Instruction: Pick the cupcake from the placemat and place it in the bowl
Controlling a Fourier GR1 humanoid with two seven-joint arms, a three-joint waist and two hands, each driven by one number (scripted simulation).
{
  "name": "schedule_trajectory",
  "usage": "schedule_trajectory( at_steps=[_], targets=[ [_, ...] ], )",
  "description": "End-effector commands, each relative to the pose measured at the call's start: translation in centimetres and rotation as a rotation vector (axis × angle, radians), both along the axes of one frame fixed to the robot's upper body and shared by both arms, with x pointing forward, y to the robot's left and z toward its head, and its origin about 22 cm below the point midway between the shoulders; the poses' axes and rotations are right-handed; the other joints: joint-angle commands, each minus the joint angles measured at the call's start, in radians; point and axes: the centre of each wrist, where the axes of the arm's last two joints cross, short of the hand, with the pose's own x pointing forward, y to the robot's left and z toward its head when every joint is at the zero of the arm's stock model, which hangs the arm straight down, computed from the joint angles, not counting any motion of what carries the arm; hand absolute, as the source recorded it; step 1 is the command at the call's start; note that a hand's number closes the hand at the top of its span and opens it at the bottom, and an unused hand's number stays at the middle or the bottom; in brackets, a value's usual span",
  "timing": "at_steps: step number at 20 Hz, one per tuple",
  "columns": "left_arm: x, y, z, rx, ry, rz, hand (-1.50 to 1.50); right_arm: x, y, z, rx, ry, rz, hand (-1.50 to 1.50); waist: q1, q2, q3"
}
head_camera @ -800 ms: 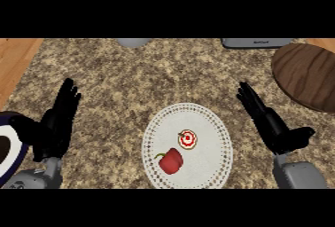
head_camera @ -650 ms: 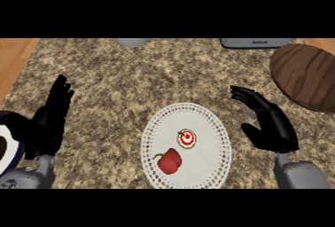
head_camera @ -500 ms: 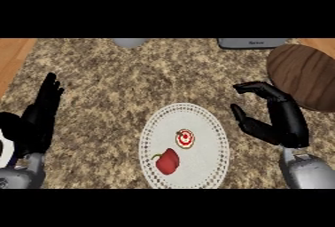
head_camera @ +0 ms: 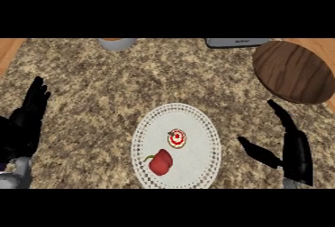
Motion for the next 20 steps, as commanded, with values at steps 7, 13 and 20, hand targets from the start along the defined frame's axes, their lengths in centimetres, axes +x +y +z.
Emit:
schedule_trajectory(
  at_steps=[7,13,20],
  targets=[
    [0.0,1.8,0.4,0.009,-0.02,-0.031,0.0,-7.6,8.4,1.8,-0.058,0.006,-0.22,-1.5,0.039,0.014,0.004],
    [0.8,1.1,1.4,-0.017,-0.021,-0.075,0.0,-7.9,11.4,8.1,-0.155,0.068,-0.277,-1.5,0.08,0.021,0.007],
    [1.3,-0.8,0.3,-0.003,-0.026,-0.118,0.0,-5.9,13.4,10.9,-0.303,0.391,-0.182,-1.5,0.107,0.032,0.01]
  ],
)
